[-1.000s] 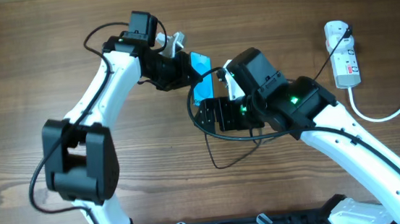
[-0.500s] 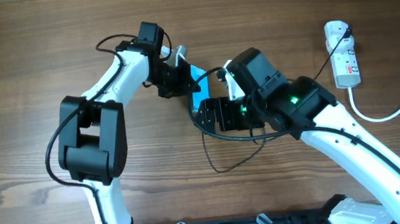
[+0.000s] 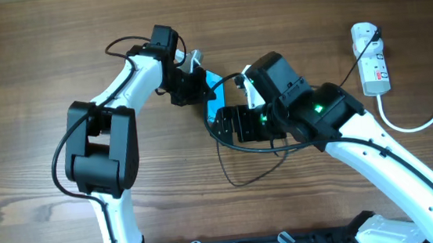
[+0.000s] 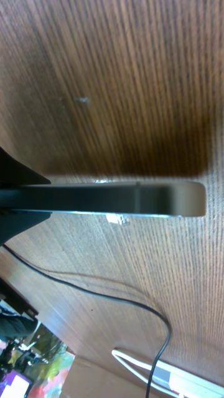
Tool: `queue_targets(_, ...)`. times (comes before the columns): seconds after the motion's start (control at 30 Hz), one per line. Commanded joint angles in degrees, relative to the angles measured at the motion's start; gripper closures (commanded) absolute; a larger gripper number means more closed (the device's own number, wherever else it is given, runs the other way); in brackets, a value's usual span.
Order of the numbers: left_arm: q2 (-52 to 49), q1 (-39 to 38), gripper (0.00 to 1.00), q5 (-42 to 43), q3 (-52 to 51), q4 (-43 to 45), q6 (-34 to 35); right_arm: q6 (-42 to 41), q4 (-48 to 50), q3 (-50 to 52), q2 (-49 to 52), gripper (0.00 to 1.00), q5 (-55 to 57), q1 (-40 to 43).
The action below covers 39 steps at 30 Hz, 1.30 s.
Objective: Plug charger to phone and switch on socket
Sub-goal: 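Lower the plugged phone flat onto the table with the left gripper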
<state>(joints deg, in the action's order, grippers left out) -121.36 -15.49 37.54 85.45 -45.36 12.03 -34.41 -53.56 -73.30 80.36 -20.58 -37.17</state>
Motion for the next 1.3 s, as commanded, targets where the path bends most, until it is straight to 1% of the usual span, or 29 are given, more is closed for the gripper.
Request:
queue_targets(0.0,-0.9,-0.17,0.96,-1.42,-0.11,0.26,-1.36,0.79,0.31,-1.09,0.22,0.0,-0.46,0.28)
queue_targets(0.1,-1.03,-0.17,0.96,-2.75,-0.11,0.31,-1.36,0.76,0.35,-1.09,0.22,0.0,-0.46,0.28)
queue_targets(0.5,-2.21,-0.17,0.96,-2.75,-0.17,0.63,-1.36,0.79,0.33,-1.09,0.24,0.01,-0.07,0.28)
queue_targets(0.7,-2.23,-0.17,0.94,-5.6,-0.22,0.59,-1.33,0.79,0.35,-1.09,0.24,0.0,-0.04,0.28)
queue_targets(0.8,-2.23,-0.17,0.88,-6.21,-0.5,0.59,-1.33,0.79,0.35,-1.09,0.24,0.0,-0.04,0.28)
queue_targets(1.0,-2.23,-0.17,0.82,-8.17,-1.7,0.83,-1.33,0.79,0.33,-1.09,0.24,0.0,-0.04,0.28)
queue_targets(1.27,-2.32,-0.17,0.77,-9.68,-3.5,1.11,-1.36,0.81,0.07,-1.09,0.24,0.0,-0.02,0.28)
